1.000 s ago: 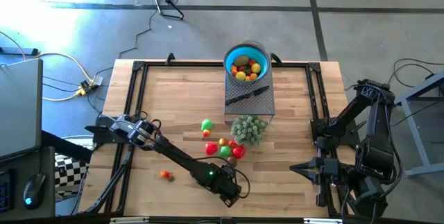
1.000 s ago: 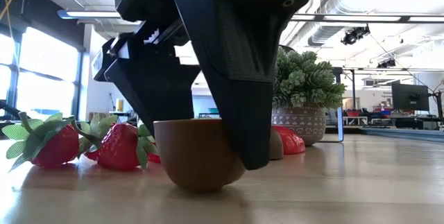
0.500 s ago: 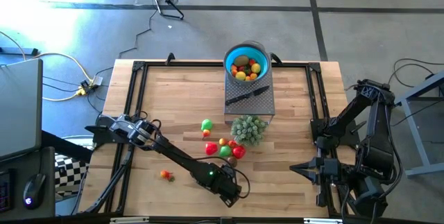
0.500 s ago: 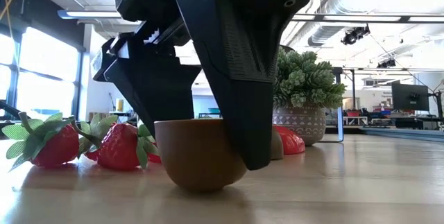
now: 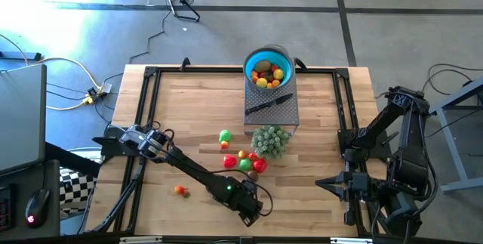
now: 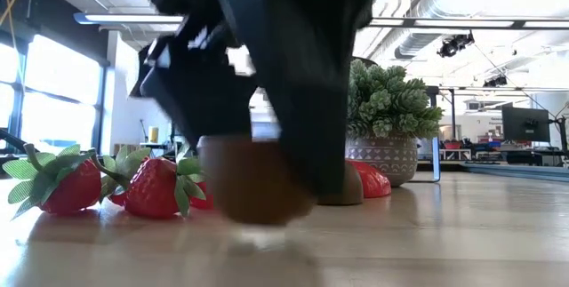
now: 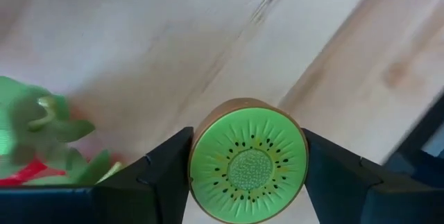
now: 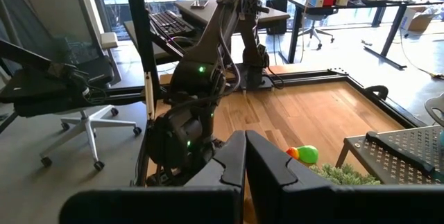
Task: Pick & Place Fruit
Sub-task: Put the brown kiwi into the blue strainer bowl
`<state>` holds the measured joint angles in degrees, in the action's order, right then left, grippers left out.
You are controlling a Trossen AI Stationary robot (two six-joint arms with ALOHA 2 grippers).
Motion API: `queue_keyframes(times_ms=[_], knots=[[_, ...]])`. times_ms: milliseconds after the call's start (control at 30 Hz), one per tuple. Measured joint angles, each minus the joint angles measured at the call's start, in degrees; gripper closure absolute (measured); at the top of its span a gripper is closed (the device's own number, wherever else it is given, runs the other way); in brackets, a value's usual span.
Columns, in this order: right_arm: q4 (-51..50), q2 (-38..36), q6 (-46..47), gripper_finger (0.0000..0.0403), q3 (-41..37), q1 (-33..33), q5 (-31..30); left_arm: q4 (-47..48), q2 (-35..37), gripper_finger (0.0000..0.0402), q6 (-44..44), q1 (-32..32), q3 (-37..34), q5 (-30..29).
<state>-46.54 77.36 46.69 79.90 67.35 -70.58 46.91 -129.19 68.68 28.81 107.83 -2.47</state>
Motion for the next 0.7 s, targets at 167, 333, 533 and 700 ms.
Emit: queue_keyframes(times_ms=[167,333,533,700], knots=[[0.0,0.0,0.0,0.0398,0.0,0.0,0.0,0.6,3.3,0.0179,-2.5,-1.1,0.0,-1.4],[0.0,0.0,0.0,0.0398,0.0,0.0,0.0,1.3,7.3,0.0178,-6.1,-2.9,0.0,-2.6],[0.1,0.0,0.0,0.0398,0.0,0.0,-0.1,0.6,12.7,0.0178,-11.9,-6.3,0.0,-3.1],[0.1,0.0,0.0,0.0398,0.0,0.0,-0.7,0.8,17.9,0.0178,-17.8,-10.2,0.0,-3.2]])
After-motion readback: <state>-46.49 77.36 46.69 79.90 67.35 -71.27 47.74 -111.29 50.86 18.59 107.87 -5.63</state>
